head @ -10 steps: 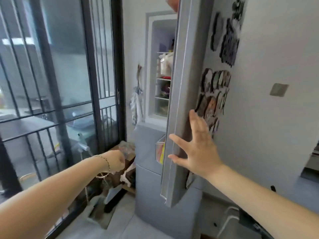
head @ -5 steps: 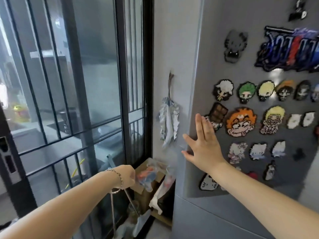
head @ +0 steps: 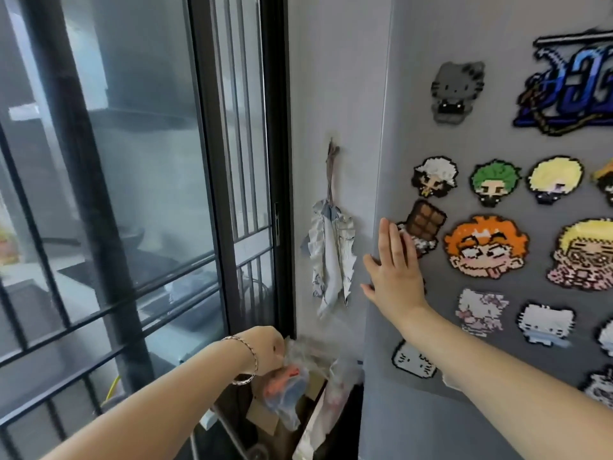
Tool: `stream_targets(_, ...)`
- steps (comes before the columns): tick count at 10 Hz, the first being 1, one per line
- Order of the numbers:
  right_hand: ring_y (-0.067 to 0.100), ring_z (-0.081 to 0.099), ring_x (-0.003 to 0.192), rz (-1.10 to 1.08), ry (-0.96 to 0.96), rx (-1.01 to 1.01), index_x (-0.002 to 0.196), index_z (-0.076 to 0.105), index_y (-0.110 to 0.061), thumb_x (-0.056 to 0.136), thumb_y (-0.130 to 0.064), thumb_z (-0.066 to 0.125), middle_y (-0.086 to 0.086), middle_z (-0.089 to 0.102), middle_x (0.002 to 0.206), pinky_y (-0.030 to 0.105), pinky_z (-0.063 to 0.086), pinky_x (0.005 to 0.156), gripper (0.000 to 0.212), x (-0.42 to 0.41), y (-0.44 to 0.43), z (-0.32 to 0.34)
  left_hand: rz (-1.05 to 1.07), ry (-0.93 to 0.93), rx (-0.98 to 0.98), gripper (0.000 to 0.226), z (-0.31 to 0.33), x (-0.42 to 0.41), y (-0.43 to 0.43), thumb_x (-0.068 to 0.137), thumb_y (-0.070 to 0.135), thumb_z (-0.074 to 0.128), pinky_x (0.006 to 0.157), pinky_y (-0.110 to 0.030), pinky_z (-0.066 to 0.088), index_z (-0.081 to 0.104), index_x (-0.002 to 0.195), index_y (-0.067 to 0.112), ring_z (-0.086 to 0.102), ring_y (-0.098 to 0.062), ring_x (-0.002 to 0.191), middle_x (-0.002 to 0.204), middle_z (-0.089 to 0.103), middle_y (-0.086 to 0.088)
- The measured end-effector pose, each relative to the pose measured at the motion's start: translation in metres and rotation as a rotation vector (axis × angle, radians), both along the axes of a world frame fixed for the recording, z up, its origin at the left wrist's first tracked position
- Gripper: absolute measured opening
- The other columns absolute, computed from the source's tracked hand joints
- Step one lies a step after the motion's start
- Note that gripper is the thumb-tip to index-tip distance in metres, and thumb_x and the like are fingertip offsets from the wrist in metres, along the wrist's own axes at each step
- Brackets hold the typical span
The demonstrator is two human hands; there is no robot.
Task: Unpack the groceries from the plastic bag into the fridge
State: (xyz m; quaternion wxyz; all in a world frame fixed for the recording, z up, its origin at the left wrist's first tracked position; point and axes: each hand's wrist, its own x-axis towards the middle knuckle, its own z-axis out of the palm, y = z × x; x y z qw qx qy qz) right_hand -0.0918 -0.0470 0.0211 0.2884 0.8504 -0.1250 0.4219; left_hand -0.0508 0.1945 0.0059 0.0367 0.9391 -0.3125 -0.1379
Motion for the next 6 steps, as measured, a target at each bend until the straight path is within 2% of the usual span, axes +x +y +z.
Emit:
stream_targets(2, 0.038, 0.015, 0.135, -0.086, 0.033, 0.018, 0.077, 0.07, -0.01, 0.045, -0.043, 0.087, 0.032, -0.008, 0.152, 0.047, -0.009, 0.115, 0.049, 0.044, -0.036, 0.001, -0.011, 0.032, -0.037, 0.027, 0.006, 0.053, -0.03, 0.091, 0.019, 0.044, 0.08, -0.026, 0.049, 0.065, 0.106, 0.01, 0.055, -0.016, 0.079, 0.085, 0.057, 0.001)
stream_targets(3, 0.037, 0.008, 0.135, -0.151, 0.07, 0.042, 0.076, 0.069, -0.006, 0.038, -0.043, 0.09, 0.027, 0.013, 0.148, 0.048, -0.013, 0.115, 0.057, 0.057, -0.045, 0.002, -0.036, 0.039, -0.03, 0.029, 0.003, 0.072, -0.035, 0.091, 0.02, 0.044, 0.083, -0.028, 0.049, 0.063, 0.11, 0.01, 0.055, -0.017, 0.081, 0.087, 0.058, 0.0)
stream_targets(4, 0.042, -0.008, 0.14, -0.205, 0.098, 0.018, 0.08, 0.068, -0.006, 0.043, -0.045, 0.087, 0.032, -0.023, 0.149, 0.051, -0.011, 0.114, 0.057, 0.064, -0.043, 0.005, -0.065, 0.05, -0.022, 0.029, 0.001, 0.082, -0.029, 0.09, 0.02, 0.044, 0.083, -0.027, 0.048, 0.062, 0.11, 0.01, 0.054, -0.017, 0.082, 0.09, 0.059, -0.002)
stream_targets(5, 0.042, -0.021, 0.141, -0.257, 0.14, 0.041, 0.084, 0.069, -0.008, 0.047, -0.046, 0.086, 0.033, -0.026, 0.148, 0.051, -0.012, 0.114, 0.056, 0.056, -0.035, 0.005, -0.104, 0.068, -0.02, 0.029, -0.004, 0.089, -0.018, 0.091, 0.019, 0.044, 0.084, -0.027, 0.047, 0.062, 0.111, 0.011, 0.062, -0.022, 0.096, 0.111, 0.064, -0.007)
stream_targets(6, 0.045, 0.029, 0.135, -0.214, 0.176, 0.106, 0.077, 0.07, -0.004, 0.039, -0.032, 0.092, 0.039, 0.034, 0.139, 0.049, 0.005, 0.114, 0.052, 0.037, -0.016, 0.006, -0.152, 0.065, 0.006, 0.031, -0.005, 0.088, -0.004, 0.091, 0.021, 0.044, 0.088, -0.029, 0.048, 0.06, 0.114, 0.01, 0.061, -0.025, 0.107, 0.117, 0.063, -0.009)
